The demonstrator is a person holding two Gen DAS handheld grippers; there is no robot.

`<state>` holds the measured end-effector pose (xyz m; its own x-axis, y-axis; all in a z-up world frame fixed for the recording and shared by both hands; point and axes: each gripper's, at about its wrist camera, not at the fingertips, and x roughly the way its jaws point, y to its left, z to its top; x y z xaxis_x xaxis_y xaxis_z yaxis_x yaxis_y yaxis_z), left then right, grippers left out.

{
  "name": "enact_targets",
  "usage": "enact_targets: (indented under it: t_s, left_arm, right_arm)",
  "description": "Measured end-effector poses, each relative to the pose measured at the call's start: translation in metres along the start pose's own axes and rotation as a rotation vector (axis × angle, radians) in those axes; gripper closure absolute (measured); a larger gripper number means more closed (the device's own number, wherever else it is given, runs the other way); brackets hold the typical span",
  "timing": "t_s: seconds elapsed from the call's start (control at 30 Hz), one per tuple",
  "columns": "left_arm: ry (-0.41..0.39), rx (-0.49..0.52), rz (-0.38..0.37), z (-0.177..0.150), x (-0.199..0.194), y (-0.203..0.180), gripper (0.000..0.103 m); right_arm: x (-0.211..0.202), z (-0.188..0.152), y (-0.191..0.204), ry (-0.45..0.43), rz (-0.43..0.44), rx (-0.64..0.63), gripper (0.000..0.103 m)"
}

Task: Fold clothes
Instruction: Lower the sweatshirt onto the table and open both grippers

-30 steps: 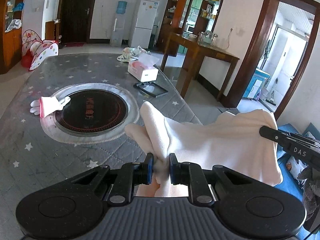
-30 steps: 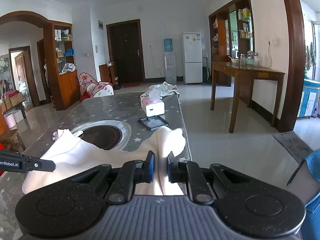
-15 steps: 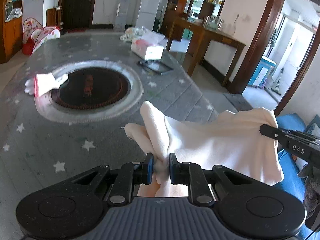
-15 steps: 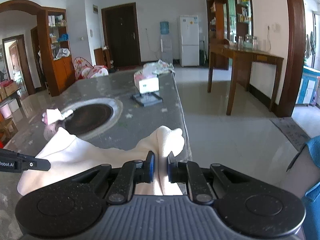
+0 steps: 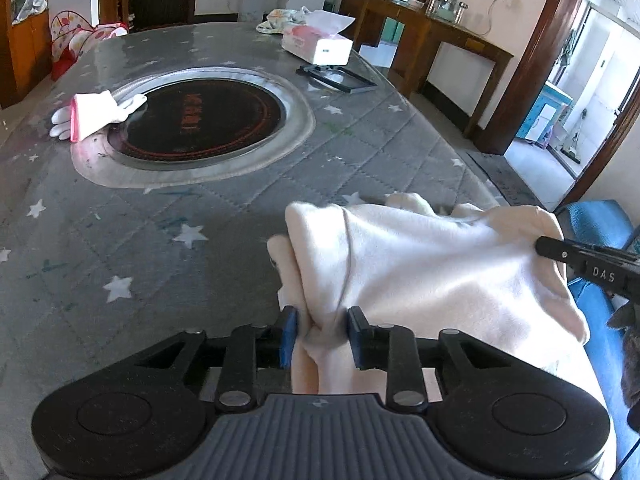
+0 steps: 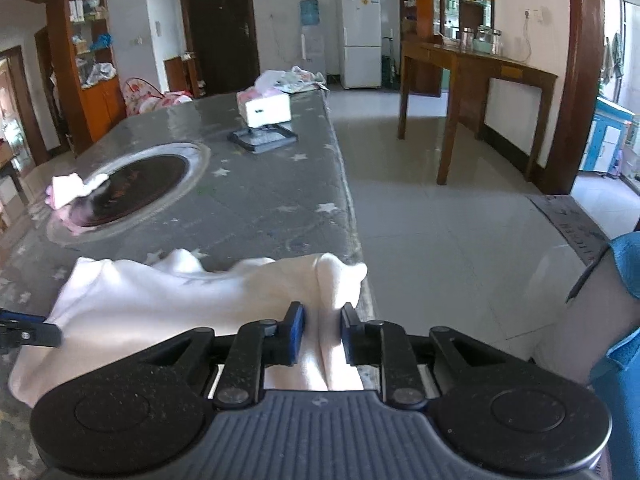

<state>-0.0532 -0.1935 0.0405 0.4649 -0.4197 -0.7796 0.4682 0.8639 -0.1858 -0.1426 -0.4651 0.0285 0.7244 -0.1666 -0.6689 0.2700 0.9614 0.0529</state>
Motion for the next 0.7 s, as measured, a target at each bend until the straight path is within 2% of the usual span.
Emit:
enact_targets:
  t_s: [0.17, 0.27, 0.5, 0.7]
  left_arm:
    - [-0.052, 0.019, 0.017, 0.007, -0.012, -0.002, 0.071]
    - [-0.049, 0.056, -0.03, 0.006, -0.011, -0.013, 0.072]
    - [-0.042, 0.144, -0.138, 0.003, -0.008, -0.04, 0.073]
    - [-0.023, 0.194, -0.212, 0.0, 0.001, -0.056, 0.074]
  right_arm:
    - [-0.008, 0.012, -0.004, -0.041, 0.008, 0.016, 0.083]
    - [-0.009, 0.02, 0.004, -0.048, 0.053, -0.012, 0.083]
    - [0.018, 0.024, 0.043, 0.033, 0.167, -0.102, 0.083]
    - [0.035, 0.027, 0.055, 0.062, 0.194, -0.145, 0.083]
